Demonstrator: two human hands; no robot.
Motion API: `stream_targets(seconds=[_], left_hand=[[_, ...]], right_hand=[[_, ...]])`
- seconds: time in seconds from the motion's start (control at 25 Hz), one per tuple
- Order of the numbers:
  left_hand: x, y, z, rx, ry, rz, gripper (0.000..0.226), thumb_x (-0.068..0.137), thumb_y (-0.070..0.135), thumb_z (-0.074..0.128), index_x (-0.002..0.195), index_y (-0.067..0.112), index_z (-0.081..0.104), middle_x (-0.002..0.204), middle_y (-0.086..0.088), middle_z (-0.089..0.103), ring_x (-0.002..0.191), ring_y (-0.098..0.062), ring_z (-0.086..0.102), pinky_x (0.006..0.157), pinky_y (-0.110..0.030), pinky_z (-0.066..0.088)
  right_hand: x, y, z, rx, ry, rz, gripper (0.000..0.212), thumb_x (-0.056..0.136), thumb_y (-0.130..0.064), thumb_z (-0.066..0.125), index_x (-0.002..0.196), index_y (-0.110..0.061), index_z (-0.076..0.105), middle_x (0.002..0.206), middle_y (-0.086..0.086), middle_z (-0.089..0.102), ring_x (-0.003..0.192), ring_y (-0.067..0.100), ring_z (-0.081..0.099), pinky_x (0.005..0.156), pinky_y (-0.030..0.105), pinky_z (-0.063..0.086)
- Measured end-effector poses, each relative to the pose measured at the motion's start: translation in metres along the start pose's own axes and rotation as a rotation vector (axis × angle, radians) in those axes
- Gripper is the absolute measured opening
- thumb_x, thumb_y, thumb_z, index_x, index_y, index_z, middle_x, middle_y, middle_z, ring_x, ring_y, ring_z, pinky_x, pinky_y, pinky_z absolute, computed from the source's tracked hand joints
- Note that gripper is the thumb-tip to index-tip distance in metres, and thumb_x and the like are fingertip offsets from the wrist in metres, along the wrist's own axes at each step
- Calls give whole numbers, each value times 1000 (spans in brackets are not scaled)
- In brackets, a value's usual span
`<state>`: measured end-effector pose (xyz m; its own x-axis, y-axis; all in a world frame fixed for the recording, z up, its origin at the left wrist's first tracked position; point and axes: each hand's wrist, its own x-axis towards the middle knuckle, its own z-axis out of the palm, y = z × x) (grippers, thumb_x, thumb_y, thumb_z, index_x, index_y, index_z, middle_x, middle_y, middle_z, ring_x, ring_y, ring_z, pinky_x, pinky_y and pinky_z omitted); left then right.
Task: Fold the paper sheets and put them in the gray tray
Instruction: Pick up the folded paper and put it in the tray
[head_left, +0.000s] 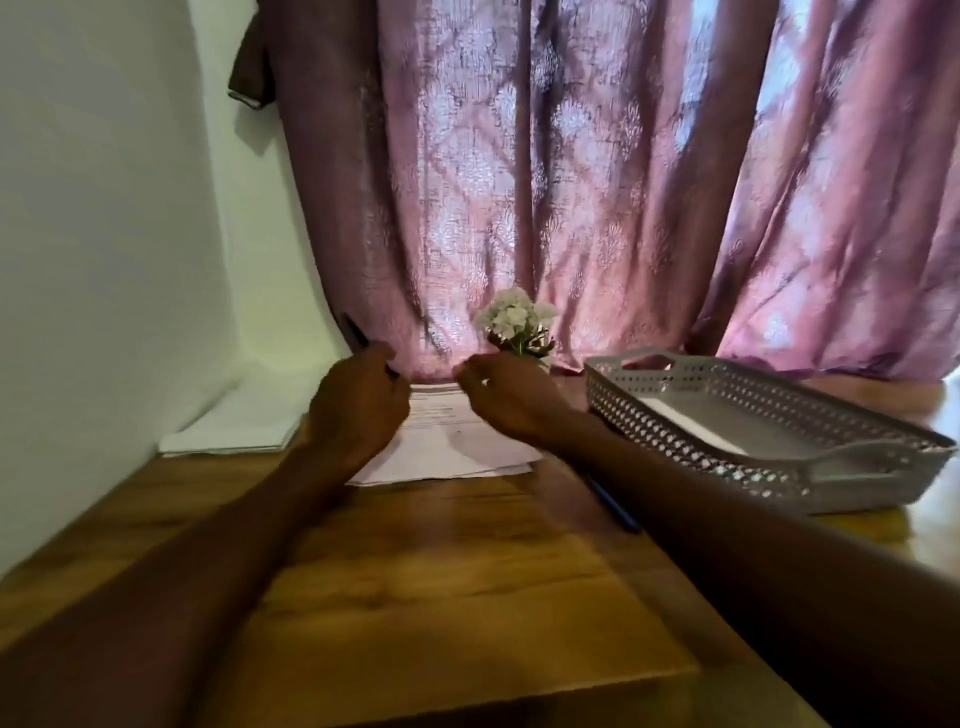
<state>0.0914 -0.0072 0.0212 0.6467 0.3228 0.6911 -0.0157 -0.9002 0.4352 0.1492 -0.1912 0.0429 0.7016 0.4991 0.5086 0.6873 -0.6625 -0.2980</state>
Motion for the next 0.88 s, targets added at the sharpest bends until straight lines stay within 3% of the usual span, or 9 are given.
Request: stream_targets(seconds=[0.08, 0.2, 0.36, 0.56, 0.76, 0.88], left_hand=[[5, -16, -3, 66, -18, -106, 33, 100, 37, 60, 121, 12, 66, 118, -12, 72, 106, -34, 67, 87, -42, 56], [11, -30, 8, 301, -181, -141, 47, 102, 49, 51, 125, 10, 62, 129, -17, 63, 119, -36, 58, 96, -45, 52], [13, -43, 26, 418, -285, -241, 63, 100, 60, 47, 138, 11, 56, 140, -20, 53, 130, -39, 48, 105, -46, 42], [18, -52, 30, 229, -255, -370, 55, 94, 49, 62, 135, 13, 58, 139, -18, 57, 130, -40, 52, 106, -47, 46], [28, -59, 22, -197, -88, -574, 35, 84, 33, 81, 105, 6, 74, 114, -14, 75, 105, -32, 70, 85, -35, 54], [26, -58, 19, -375, -28, -605, 26, 78, 29, 89, 78, 9, 72, 98, -13, 78, 93, -30, 74, 87, -40, 59]], right_hand=[[15, -12, 28, -199, -197, 11, 48, 105, -56, 31, 136, -31, 59, 144, 4, 60, 131, 31, 55, 108, 52, 42], [22, -7, 62, -277, -253, 58, 63, 104, -63, 19, 155, -31, 37, 166, 0, 32, 153, 24, 27, 120, 63, 12], [21, 6, 81, -176, -410, 110, 73, 100, -70, 8, 160, -31, 26, 172, 0, 15, 159, 21, 10, 120, 67, -1], [17, 5, 79, -156, -422, 127, 73, 100, -71, 11, 161, -32, 21, 172, -2, 10, 159, 19, 6, 121, 65, 0], [15, 5, 79, -167, -429, 121, 74, 100, -71, 12, 162, -31, 17, 173, -2, 6, 159, 19, 4, 121, 65, -1], [14, 4, 81, -152, -427, 126, 75, 99, -71, 13, 162, -31, 17, 173, -1, 7, 159, 19, 5, 121, 65, -1]])
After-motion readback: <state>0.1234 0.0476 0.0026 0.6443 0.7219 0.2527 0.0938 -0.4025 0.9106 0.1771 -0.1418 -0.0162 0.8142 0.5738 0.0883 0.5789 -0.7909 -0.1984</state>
